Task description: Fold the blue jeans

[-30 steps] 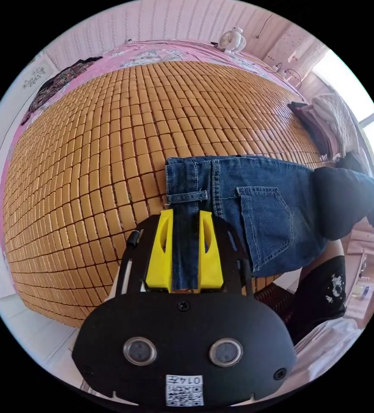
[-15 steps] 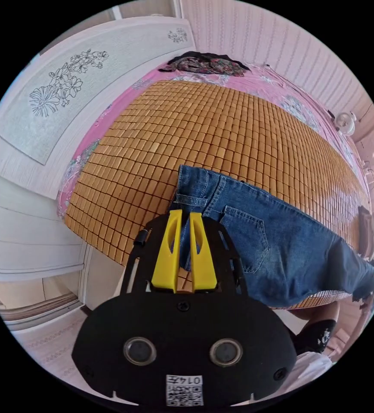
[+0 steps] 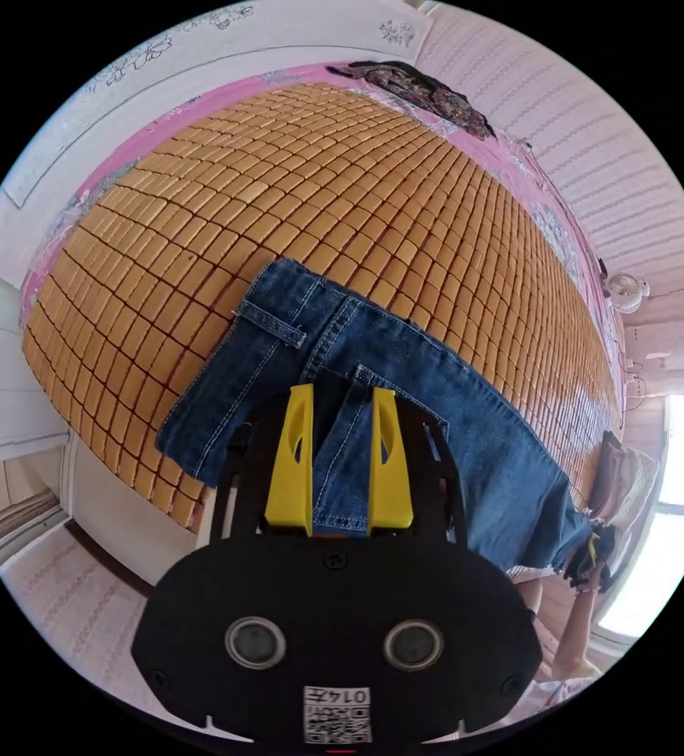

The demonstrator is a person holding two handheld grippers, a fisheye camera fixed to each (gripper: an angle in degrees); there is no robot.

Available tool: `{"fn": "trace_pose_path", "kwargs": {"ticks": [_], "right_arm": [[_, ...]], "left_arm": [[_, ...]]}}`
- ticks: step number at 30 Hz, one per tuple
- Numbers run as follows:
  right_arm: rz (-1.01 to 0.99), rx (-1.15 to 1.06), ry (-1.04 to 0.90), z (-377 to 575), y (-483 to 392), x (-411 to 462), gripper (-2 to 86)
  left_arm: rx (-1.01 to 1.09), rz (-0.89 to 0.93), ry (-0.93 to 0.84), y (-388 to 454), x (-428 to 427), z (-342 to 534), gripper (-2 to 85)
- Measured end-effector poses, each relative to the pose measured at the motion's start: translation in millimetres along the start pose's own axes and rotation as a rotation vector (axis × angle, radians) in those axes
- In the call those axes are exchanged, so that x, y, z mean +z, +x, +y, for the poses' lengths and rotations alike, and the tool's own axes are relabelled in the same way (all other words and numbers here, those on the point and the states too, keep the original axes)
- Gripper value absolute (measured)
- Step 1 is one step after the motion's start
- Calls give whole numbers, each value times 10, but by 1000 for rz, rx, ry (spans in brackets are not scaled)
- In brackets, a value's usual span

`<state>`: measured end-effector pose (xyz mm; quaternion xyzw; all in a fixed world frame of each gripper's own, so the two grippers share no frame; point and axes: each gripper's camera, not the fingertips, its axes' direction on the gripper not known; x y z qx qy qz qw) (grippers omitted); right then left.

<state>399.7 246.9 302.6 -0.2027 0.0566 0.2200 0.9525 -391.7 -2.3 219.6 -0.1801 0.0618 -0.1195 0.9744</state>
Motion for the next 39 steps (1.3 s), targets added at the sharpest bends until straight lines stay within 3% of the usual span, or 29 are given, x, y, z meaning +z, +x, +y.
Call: {"fn": "trace_pose_path", "kwargs": {"ticks": [8,18,22,28,31,35,39], "right_arm": [[-6,-22,-124,-304,1,315,14],[-386,-20,140,-6,515,-751,-3],[-446,-51,211,135,597,-1015,-3],[-563,-186,523,771,797,-1720,-3],[-494,-115,485,1334,1101,-1706,-3],[-342,125,184,1818,1547,-1210,0],[-235,21,110,1566,1242,-1051,11]], "left_arm": [[66,-101,33,192,-169,-140,-3],[86,128,264,-142,-1067,12,-10],[149,221,391,-339,-1596,267,-10],[97,371,549,-1174,-2029,1108,-10],[-58,372,470,-1746,-1768,1703,-10],[-295,336,468,-2354,-1514,2396,-10],[-302,175,443,-2436,-1583,2509,-10]]}}
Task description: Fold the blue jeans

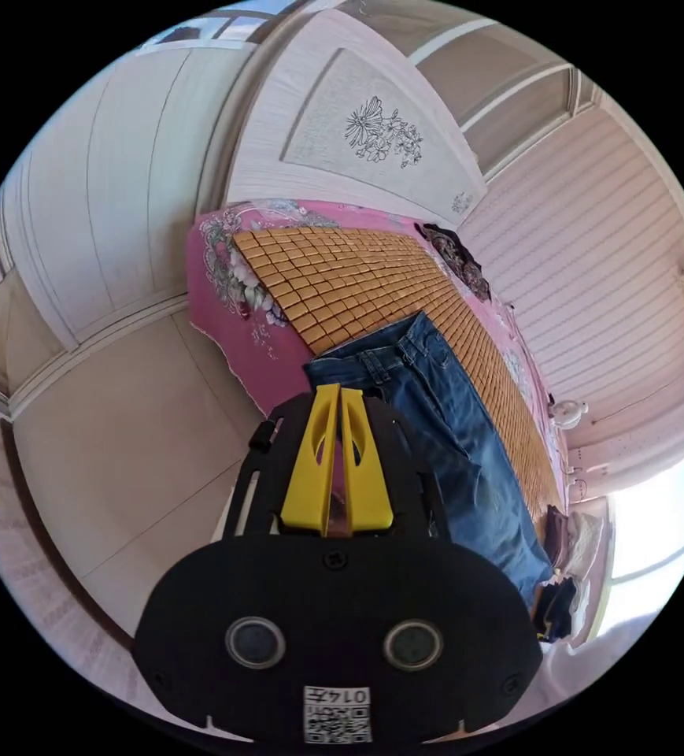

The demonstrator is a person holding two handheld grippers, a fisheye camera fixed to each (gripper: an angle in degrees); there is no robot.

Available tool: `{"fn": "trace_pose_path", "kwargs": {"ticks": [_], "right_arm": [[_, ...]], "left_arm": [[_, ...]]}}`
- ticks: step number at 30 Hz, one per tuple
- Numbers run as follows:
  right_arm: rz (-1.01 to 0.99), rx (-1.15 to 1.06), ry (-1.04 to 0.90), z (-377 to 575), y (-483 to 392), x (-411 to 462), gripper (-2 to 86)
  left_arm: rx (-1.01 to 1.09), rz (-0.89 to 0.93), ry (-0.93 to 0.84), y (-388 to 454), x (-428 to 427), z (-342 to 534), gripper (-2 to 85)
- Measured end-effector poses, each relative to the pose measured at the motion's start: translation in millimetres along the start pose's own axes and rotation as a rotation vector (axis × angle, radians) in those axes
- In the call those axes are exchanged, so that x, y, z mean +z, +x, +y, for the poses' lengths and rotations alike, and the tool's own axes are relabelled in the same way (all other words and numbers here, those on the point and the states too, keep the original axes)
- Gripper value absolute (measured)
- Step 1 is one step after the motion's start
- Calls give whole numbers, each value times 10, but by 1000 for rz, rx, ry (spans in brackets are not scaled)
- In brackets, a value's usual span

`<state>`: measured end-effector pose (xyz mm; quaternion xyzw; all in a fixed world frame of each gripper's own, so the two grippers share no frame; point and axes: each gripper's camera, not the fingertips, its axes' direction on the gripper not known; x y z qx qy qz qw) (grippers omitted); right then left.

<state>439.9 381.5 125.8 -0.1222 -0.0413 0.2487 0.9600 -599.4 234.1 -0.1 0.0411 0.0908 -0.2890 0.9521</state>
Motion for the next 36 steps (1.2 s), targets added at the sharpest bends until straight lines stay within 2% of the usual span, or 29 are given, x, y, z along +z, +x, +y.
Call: {"fn": "trace_pose_path", "kwargs": {"ticks": [5,9,13,15,17,20,23,27,28,30,32,34,36], "right_arm": [[-21,-220,-51,-686,-704,548,37],[18,-407,-134,-1167,-1458,1243,52],[166,-438,-187,-1389,-1857,1859,52],[240,-436,-275,-1460,-1972,2264,46],[243,-460,-204,-1510,-2066,2305,29],[204,-479,-230,-1661,-2222,2438,6],[63,-462,-193,-1807,-2366,2558,0],[56,-521,-232,-1953,-2684,2830,-3],[46,-520,-227,-1979,-2706,2815,-3],[-2,-474,-78,-2057,-2653,2492,4],[-63,-409,1,-2085,-2444,2188,19],[-105,-410,18,-2053,-2206,1958,44],[-30,-427,-23,-1945,-1949,1851,78]], "left_arm": [[238,-36,-101,680,514,-291,-10],[356,-4,-193,1336,1377,-424,-10],[369,-183,-331,1765,2367,-311,-10],[417,-244,-271,1866,2500,-231,-10],[444,-311,-265,1933,2613,-216,-10],[504,-396,-270,1933,2778,-257,-10],[425,-441,-251,1732,2911,-407,-10],[346,-558,-237,1458,3144,-628,-10],[297,-550,-248,1390,3185,-691,-10],[281,-513,-261,1331,3198,-724,-9],[338,-413,-178,1379,3074,-657,-8],[507,-242,-119,1575,2877,-405,-5],[676,-104,-163,1783,2791,-79,3]]}}
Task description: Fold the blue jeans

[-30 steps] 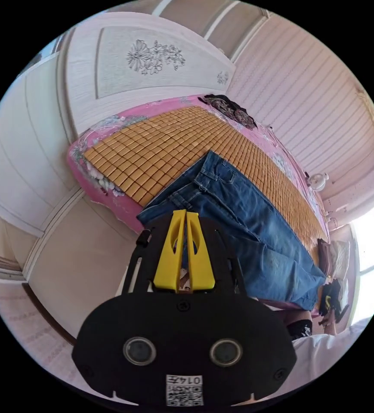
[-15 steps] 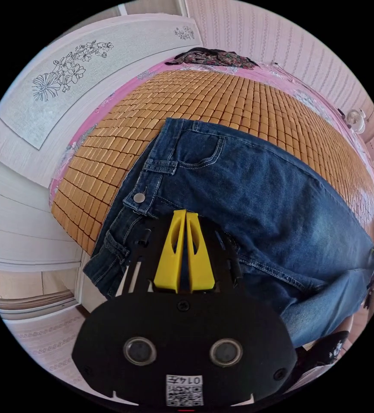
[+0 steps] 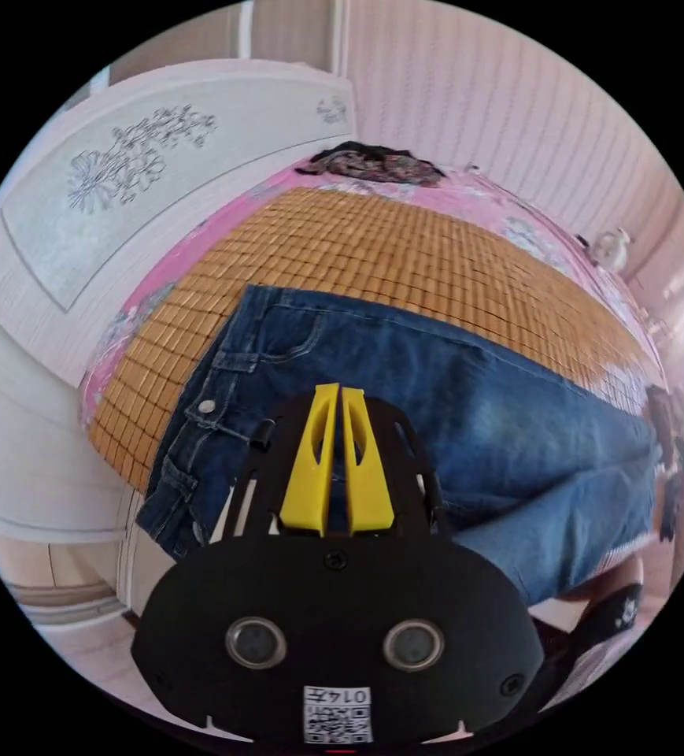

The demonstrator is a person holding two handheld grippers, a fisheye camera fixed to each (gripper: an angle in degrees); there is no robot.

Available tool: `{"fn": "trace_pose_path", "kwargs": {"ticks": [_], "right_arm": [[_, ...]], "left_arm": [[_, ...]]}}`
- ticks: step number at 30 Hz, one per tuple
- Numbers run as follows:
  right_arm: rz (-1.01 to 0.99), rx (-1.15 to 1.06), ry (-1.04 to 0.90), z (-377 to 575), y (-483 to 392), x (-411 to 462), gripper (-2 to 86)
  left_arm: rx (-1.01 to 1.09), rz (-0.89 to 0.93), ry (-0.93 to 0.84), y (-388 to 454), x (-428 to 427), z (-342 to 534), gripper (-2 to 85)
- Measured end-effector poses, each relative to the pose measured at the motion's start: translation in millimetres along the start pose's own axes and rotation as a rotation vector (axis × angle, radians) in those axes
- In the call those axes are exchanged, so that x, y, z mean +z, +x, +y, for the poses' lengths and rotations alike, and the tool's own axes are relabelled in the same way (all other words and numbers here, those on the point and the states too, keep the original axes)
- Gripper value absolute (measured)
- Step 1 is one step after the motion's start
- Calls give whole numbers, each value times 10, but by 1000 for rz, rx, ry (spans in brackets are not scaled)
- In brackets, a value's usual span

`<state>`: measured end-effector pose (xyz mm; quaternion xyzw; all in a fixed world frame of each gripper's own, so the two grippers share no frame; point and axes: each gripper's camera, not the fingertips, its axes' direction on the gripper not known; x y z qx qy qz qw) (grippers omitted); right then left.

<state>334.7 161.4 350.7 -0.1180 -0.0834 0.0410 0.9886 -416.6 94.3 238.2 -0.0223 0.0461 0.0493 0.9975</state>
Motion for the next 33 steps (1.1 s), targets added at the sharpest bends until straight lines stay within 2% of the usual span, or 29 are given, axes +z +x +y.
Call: {"fn": "trace_pose_path", "kwargs": {"ticks": [1,4,7,10,17,19,23,27,30,33], "right_arm": [[13,-2,-30,41,34,8,85],[16,11,-190,210,176,127,123],[10,39,-241,349,253,70,125],[1,52,-190,540,336,-123,113],[-78,67,-330,809,519,-10,74],[-60,54,-297,780,521,-61,36],[-227,-35,-138,552,433,-446,12],[-324,-213,152,392,196,-1293,5],[-322,-302,293,824,178,-1911,4],[-231,-223,211,1495,381,-2075,5]], "left_arm": [[133,86,-22,297,-26,123,25],[345,291,-103,1061,-25,513,54],[543,405,-182,1860,52,950,67],[691,438,-241,2519,253,1352,82],[767,361,-232,3243,642,1576,96],[814,305,-262,3392,801,1614,98],[849,279,-273,3420,877,1636,98],[878,356,-178,3384,605,1588,104],[918,450,-99,3307,229,1556,104],[915,584,-53,3106,-39,1579,94]]}}
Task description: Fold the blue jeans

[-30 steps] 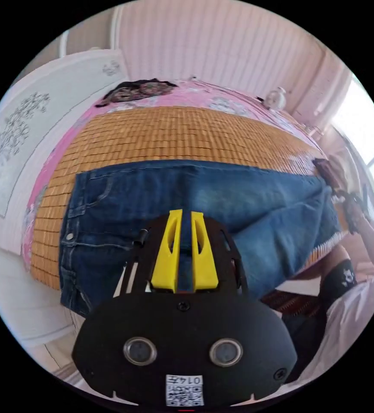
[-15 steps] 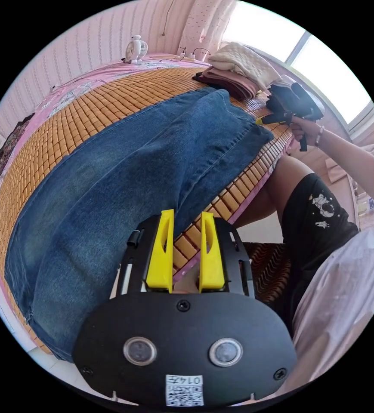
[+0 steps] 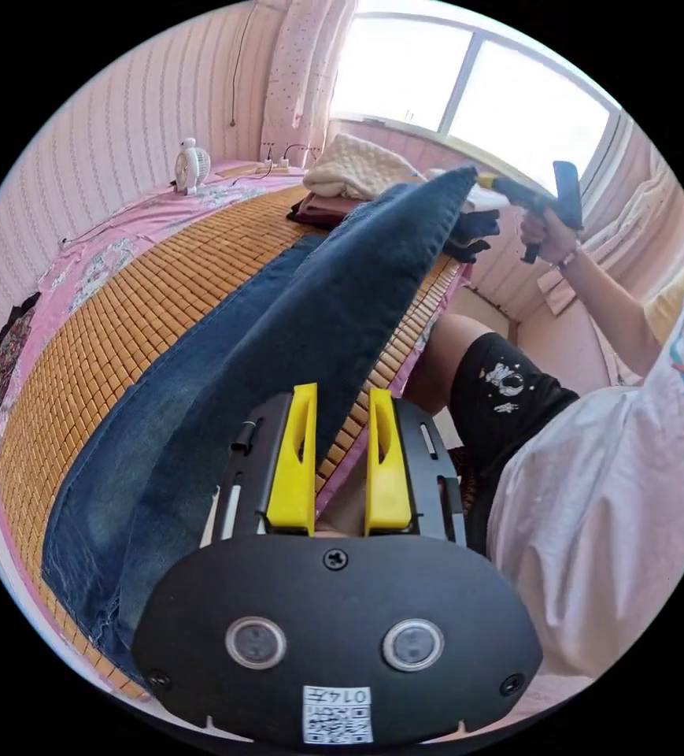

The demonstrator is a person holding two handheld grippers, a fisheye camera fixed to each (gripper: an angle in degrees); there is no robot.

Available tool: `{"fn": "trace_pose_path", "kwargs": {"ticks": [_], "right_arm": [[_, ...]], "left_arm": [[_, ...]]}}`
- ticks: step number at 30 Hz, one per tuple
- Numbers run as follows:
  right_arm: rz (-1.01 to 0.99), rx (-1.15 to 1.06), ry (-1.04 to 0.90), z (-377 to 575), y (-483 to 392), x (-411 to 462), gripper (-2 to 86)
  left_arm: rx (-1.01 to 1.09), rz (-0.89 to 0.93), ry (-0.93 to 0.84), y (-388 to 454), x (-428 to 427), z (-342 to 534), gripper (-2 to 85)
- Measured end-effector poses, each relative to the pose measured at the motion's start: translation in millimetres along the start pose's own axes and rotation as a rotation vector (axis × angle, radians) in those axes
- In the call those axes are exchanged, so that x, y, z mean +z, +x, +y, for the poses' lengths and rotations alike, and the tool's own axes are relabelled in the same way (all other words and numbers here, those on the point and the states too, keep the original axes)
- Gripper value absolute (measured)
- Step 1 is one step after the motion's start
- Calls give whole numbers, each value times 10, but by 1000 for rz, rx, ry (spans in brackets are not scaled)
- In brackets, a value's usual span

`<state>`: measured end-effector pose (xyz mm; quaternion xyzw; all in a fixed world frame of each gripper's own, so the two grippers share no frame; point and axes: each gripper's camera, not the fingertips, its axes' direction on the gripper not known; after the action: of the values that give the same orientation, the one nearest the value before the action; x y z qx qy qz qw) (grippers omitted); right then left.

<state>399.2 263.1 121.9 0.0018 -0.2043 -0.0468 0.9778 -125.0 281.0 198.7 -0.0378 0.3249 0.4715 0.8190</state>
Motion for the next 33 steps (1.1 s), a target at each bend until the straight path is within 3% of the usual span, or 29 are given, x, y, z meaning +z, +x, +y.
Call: {"fn": "trace_pose_path", "kwargs": {"ticks": [5,9,16,22,30,33], "right_arm": [[57,402,-347,1028,377,371,15],[147,495,-293,979,435,464,33],[183,374,-293,135,494,1121,54],[315,269,-341,-508,472,2137,23],[484,87,-469,-972,624,3186,-1],[618,7,-494,-1083,720,3349,-2]], "left_arm": [[-127,65,-21,-259,157,320,84],[-271,96,-93,-578,508,448,93],[-372,-86,-124,-1087,851,321,87],[-524,-275,-162,-1785,1139,178,74],[-644,-355,-194,-2405,1580,34,36],[-572,-396,-178,-2407,1681,-76,6]]}}
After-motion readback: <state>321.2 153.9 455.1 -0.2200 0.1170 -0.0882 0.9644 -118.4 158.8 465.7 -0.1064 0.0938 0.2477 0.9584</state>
